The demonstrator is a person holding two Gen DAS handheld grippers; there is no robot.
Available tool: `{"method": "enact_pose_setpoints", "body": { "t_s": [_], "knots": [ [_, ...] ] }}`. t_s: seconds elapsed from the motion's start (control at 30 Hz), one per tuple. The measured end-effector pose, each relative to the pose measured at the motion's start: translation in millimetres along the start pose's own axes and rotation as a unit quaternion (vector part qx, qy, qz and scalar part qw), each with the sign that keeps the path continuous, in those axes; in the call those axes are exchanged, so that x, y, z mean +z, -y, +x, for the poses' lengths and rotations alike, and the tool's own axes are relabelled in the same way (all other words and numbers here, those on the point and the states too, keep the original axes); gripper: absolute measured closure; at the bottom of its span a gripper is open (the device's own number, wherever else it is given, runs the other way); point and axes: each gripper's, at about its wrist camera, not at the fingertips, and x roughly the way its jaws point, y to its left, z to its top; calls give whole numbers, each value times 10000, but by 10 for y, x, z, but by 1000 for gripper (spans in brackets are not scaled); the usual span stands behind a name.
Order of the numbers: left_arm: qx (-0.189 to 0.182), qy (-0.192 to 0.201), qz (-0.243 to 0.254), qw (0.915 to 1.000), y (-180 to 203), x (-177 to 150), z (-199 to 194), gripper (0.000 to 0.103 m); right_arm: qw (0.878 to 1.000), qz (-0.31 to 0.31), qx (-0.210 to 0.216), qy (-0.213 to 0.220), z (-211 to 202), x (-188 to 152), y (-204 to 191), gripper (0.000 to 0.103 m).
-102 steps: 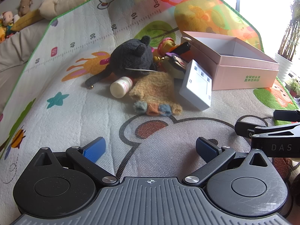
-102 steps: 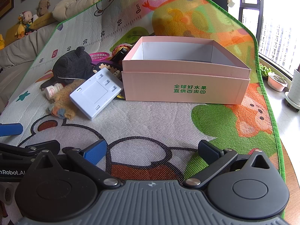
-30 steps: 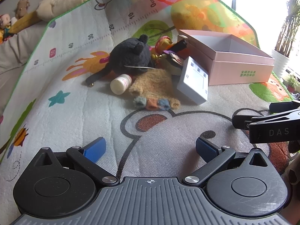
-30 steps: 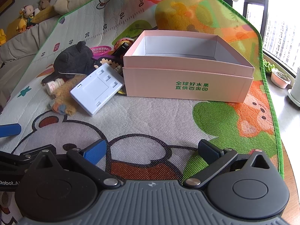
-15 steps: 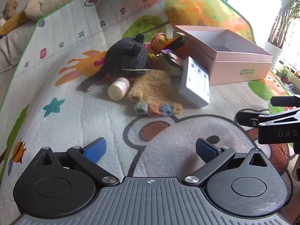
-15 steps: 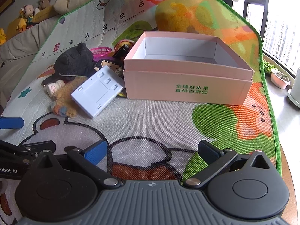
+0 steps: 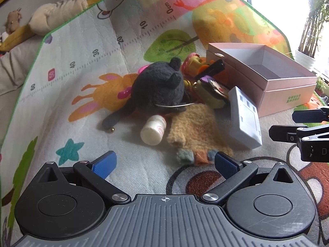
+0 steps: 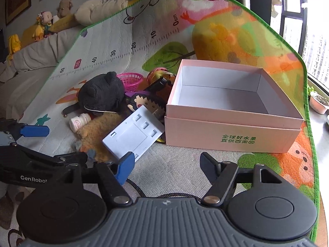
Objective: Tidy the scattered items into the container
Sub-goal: 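Reach the right gripper to the white plastic holder and close on it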
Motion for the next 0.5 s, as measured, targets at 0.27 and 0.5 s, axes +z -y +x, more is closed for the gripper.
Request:
{"method": "enact_pose_setpoints", "body": {
  "t_s": [0.27,0.5],
  "knots": [
    [19,-23,-73,10000,-84,-6,-7,0,9998,116,123,45,-108,-52,188,41],
    [171,-41,-133,9998,-191,-2,16,0,9985,-71,530,92,-37,12,-69,41]
  ]
}}
